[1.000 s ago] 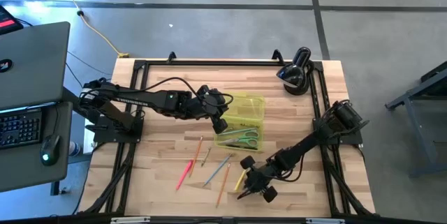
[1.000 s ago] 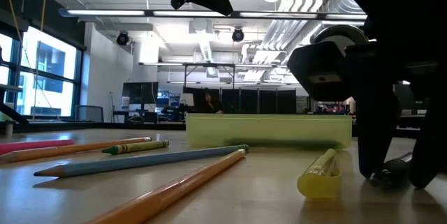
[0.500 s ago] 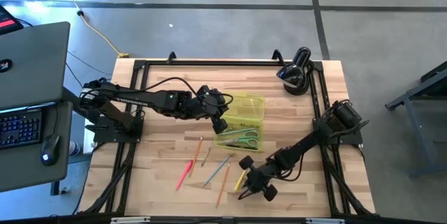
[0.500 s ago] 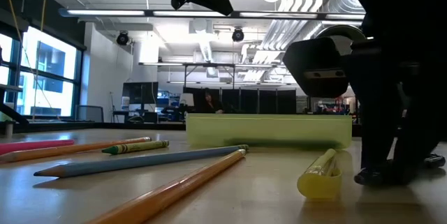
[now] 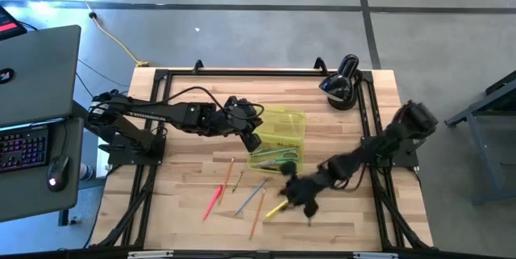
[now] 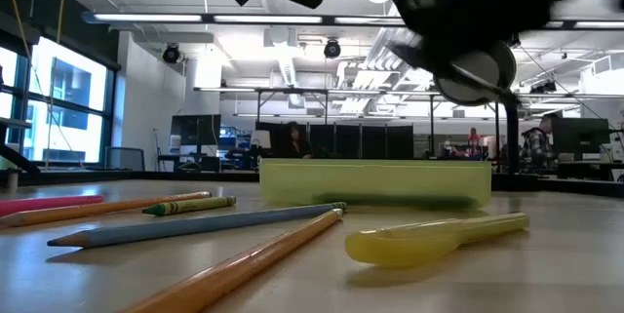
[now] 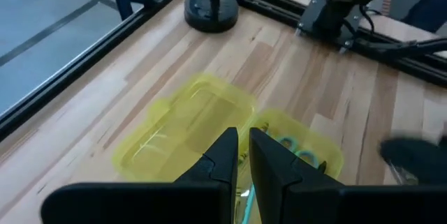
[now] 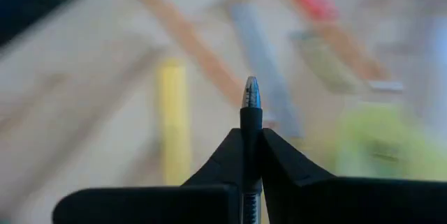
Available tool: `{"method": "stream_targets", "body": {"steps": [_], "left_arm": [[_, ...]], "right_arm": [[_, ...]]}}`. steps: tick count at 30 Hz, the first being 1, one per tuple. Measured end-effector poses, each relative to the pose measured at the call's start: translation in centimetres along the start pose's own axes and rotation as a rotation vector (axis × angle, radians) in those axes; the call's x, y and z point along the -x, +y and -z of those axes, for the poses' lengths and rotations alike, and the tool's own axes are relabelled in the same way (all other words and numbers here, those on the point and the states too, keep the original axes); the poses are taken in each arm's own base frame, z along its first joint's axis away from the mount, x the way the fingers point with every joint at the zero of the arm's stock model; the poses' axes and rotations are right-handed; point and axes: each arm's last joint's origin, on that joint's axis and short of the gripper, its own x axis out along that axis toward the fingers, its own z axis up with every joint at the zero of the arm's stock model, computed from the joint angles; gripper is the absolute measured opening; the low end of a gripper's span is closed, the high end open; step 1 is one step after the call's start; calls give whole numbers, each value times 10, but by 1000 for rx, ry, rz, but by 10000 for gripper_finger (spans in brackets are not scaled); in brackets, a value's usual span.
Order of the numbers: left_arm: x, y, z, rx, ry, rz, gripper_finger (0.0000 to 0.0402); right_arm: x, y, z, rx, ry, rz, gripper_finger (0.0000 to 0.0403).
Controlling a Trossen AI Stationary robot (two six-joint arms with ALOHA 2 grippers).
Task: Pick & place school supplies into a supply box
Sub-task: Put the black pen into the yellow supply box
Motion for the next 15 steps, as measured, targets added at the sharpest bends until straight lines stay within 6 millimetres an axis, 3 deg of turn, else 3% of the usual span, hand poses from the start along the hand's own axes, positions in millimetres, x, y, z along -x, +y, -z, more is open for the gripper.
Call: {"method": "stream_targets", "body": {"steps": [3, 6, 10, 15], "left_arm": [[2, 1, 0, 4, 0, 0, 67], [3, 1, -2, 40, -13, 6, 67], [3, 0, -3, 59, -27, 14, 67], [3, 0, -3, 55, -18, 15, 67]], "right_arm": [[15, -28, 0, -48, -8, 93, 19], [17, -58, 4, -136, -48, 90, 28], [2, -86, 24, -262, -76, 106, 27], [-17, -96, 62, -370, -7, 125, 19]]}}
